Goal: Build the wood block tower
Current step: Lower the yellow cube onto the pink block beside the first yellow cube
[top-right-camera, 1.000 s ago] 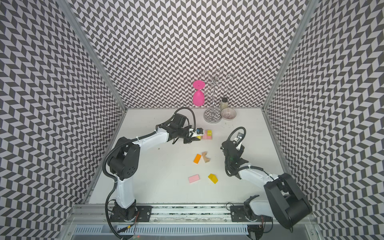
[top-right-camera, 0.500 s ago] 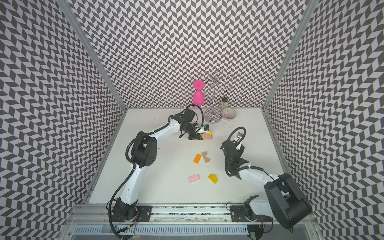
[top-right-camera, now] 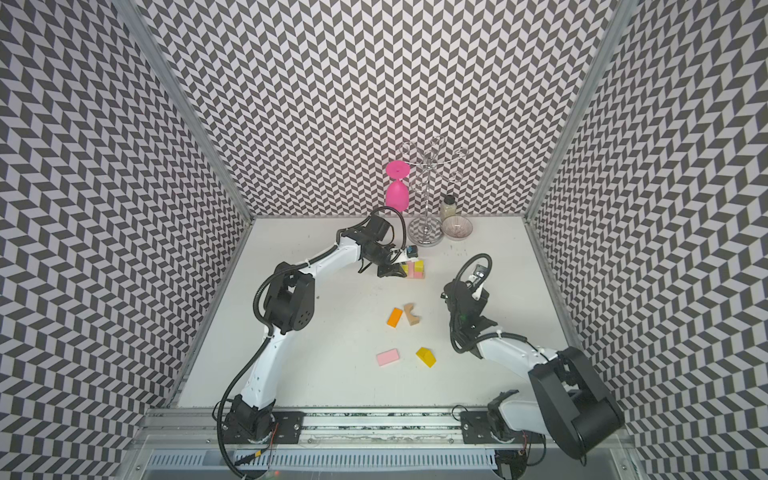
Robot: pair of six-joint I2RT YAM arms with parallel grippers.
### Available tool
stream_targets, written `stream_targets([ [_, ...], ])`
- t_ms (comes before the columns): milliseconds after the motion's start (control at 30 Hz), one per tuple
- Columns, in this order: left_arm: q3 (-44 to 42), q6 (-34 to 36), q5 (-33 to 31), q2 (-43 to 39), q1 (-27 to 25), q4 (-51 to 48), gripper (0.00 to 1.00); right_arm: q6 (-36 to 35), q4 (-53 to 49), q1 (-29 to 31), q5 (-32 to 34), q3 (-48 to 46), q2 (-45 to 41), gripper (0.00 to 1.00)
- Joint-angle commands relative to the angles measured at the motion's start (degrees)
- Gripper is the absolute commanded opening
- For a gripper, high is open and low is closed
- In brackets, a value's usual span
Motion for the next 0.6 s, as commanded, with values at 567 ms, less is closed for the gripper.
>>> stream_targets([
  [567,10.18,1.18,1.84,6.51,0.26,-1.04,0.02,-0.54,2.94,0.55,0.51,-0.81,-1.75,0.66],
])
